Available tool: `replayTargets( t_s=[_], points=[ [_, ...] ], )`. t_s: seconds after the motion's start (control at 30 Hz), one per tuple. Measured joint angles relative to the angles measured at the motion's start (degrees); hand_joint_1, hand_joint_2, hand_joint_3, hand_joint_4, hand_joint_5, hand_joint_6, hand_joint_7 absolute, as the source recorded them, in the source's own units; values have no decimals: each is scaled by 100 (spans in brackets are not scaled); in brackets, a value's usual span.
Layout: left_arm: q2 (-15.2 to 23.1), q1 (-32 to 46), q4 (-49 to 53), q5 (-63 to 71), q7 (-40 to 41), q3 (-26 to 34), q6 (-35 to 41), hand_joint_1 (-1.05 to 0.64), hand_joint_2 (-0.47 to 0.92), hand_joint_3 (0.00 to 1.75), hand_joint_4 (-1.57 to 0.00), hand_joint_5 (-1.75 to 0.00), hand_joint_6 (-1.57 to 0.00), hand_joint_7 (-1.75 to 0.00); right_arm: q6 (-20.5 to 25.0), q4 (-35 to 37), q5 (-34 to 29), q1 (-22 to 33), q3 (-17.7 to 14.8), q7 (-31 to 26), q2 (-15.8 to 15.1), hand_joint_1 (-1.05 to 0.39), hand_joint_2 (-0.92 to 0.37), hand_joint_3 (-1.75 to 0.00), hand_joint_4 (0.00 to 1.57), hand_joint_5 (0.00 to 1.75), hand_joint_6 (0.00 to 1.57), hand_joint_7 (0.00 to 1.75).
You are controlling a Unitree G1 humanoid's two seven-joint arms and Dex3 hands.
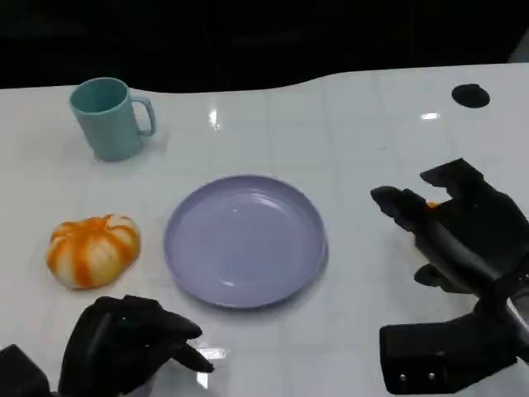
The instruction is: Grasp the bread from the table and place it into the plate.
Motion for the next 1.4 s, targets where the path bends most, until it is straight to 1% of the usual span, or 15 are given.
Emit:
replayTargets(
  t_s=[0.17, 0.33, 0.43, 0.53, 0.73, 0.93, 1.1, 1.3, 1.4],
  points=[
    [-1, 1, 0, 2, 0, -1, -1, -105, 79, 0, -157, -38, -157, -14, 313, 503, -141, -208, 193, -7, -2, -49, -77, 0, 3, 49, 34, 0],
    [-2, 3, -1, 0, 0, 1, -1, -105, 79, 0, -157, -38, -157, -13, 531, 948, -140, -474, 302, 35, -23, -49, -77, 0, 7, 44, 34, 0],
    [-1, 9, -1, -1, 0, 3, -1, -105, 78, 0, -157, -38, -157, -13, 649, 1235, -137, -539, 375, 8, -59, -50, -78, 0, 11, 36, 33, 0],
    [-1, 11, -1, -4, 0, 3, -1, -105, 78, 0, -157, -37, -157, -13, 729, 1463, -118, -581, 401, -42, -91, -49, -78, 0, 12, 33, 33, 0],
    [-2, 15, -1, -9, -1, 0, -1, -105, 79, 0, -157, -37, -157, -13, 761, 1869, 19, -787, 420, -204, -153, -48, -80, -1, 13, 30, 32, 0],
    [-1, 33, -14, -9, 0, 0, -1, -105, 78, 0, -157, -38, -157, -13, 771, 2271, 156, -969, 519, -363, -154, -45, -81, 0, 14, 28, 31, 0],
    [-1, 50, -34, -9, 0, 0, -1, -105, 78, 0, -157, -38, -157, -13, 738, 2715, 436, -1150, 611, -584, -143, -46, -80, 0, 18, 25, 33, 1],
    [-1, 75, -66, -11, 0, -1, 4, -105, 78, 0, -157, -37, -157, -12, 669, 3352, 846, -1392, 669, -798, -46, -45, -83, -1, 28, 18, 36, 1],
    [-1, 87, -81, -17, 0, 0, 5, -105, 78, 0, -157, -37, -157, -12, 590, 3661, 1049, -1510, 681, -920, 21, -40, -86, -1, 40, 17, 44, 3]
  ],
)
